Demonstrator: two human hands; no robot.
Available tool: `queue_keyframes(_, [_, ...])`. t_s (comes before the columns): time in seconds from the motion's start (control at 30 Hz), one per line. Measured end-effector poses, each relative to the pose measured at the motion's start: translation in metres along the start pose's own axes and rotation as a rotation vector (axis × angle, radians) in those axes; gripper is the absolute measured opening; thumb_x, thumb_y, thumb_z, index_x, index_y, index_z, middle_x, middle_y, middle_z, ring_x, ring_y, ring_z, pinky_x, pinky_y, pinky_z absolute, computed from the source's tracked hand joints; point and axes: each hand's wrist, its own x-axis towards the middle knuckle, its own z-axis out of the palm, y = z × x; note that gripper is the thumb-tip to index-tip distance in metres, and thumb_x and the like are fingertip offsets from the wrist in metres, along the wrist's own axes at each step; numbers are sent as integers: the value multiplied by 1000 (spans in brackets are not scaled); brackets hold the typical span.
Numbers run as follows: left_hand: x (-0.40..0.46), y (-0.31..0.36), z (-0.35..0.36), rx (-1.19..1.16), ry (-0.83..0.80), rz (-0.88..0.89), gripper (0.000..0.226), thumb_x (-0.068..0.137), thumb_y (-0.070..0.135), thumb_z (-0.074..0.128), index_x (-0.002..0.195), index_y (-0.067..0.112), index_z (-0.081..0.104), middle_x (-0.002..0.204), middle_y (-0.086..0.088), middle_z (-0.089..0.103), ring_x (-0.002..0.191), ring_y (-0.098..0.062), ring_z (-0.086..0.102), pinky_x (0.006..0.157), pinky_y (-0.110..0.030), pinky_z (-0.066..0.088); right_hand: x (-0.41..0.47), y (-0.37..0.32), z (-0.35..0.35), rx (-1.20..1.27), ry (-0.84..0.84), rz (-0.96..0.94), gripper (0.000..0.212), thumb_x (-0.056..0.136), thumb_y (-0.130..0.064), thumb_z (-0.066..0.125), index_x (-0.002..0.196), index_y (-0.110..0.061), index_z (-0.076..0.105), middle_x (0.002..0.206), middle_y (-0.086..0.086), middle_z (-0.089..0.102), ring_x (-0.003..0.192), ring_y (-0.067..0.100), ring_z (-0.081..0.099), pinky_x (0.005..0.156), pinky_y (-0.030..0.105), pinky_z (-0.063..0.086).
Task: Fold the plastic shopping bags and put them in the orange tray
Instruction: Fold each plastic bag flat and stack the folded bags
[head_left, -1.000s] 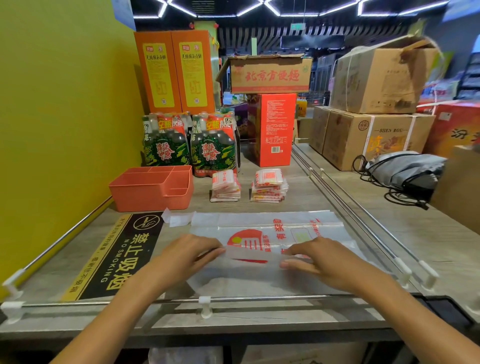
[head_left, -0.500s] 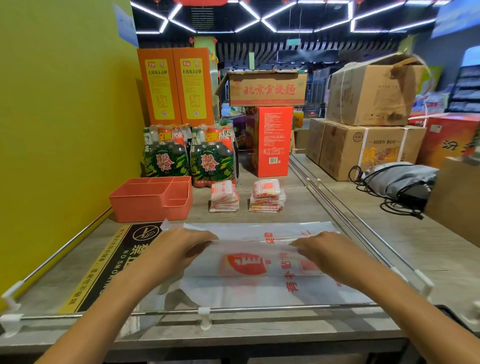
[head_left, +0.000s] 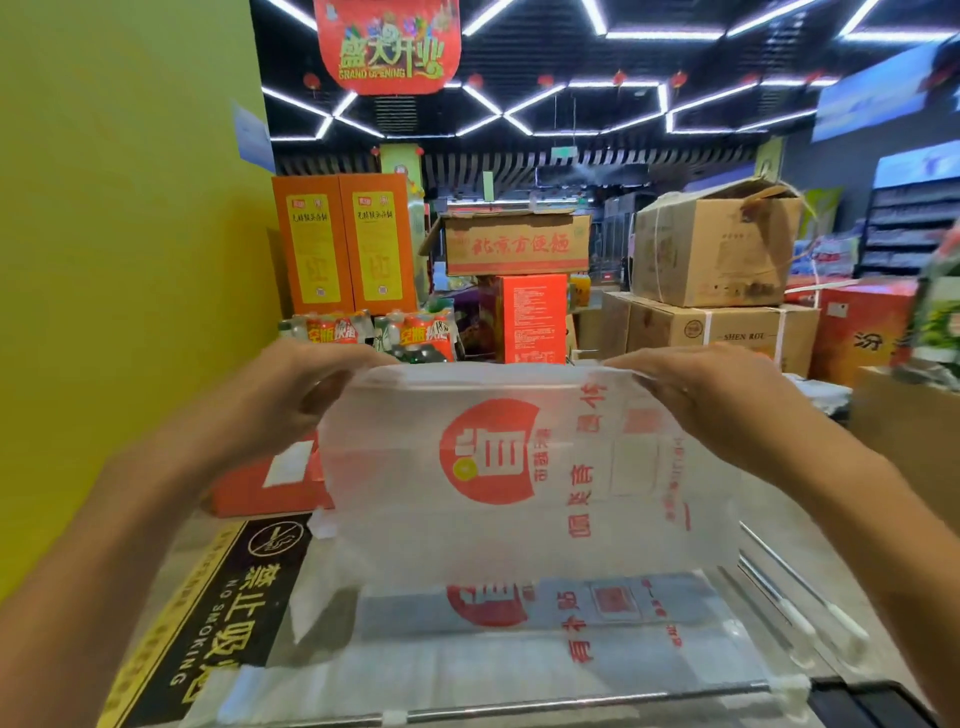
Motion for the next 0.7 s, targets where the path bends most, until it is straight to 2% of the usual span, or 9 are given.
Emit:
queue_keyframes(0.13, [29,-13,17,-28,-93,-142,65,88,-16,59,137,25,58,84,11,53,71,-5,48,60,-12,42,25,14,20,-54,-81,69,39,104,-26,51,141,-39,53,120,-5,72,105,22,70,76,37,59])
queue_keyframes(0.23, [40,-41,59,-39,-198,-210,65,89,-13,59,140,26,55,102,12,61,83,-2,56,65,-19,51,37,30,61,-40,-160,93,36,105,-29,50,140,-36,54,118,-2,72,99,19,71,72,26,56])
queue_keyframes(0.3, [37,-62,97,-73,-325,-266,68,89,-11,59,140,34,54,124,4,64,98,-4,62,74,-26,59,34,38,98,-46,-277,81,35,105,-24,51,138,-33,57,120,0,71,97,16,69,66,16,46])
queue_keyframes(0.37, [25,-71,132,-144,-436,-295,64,89,-1,58,139,39,54,133,4,61,106,-9,61,79,-32,59,22,43,135,-78,-412,73,37,104,-15,51,137,-32,58,123,0,69,95,14,65,62,14,38])
queue_keyframes(0.4, [18,-69,145,-163,-486,-299,60,90,3,56,138,38,55,133,6,61,109,-11,61,83,-32,58,14,46,151,-78,-456,82,42,102,-11,51,138,-33,56,126,0,67,99,14,65,66,17,42])
queue_keyframes(0.47, [0,-72,175,-149,-545,-309,61,91,-6,54,136,35,58,134,7,62,116,-11,61,93,-32,56,-4,53,180,-45,-509,104,58,98,0,52,142,-38,52,139,-4,61,115,16,63,87,27,52])
queue_keyframes(0.53, [-18,-74,195,-140,-563,-342,65,90,-3,53,126,50,58,126,18,62,116,-12,61,89,-36,54,-20,59,198,-44,-535,110,65,97,2,52,147,-39,46,150,-7,52,129,16,55,104,33,48])
queue_keyframes(0.6, [-31,-80,210,-104,-586,-367,49,94,16,51,117,58,58,120,27,57,114,-11,58,86,-33,44,-32,65,210,-14,-575,101,63,99,-7,57,151,-39,41,155,-9,44,136,14,49,111,30,38])
queue_keyframes(0.7, [-43,-84,227,-22,-616,-252,21,97,33,62,110,50,65,130,9,64,121,-16,60,103,-34,44,-41,70,217,155,-663,137,58,99,-38,59,153,-38,37,158,-11,40,140,11,43,112,22,33])
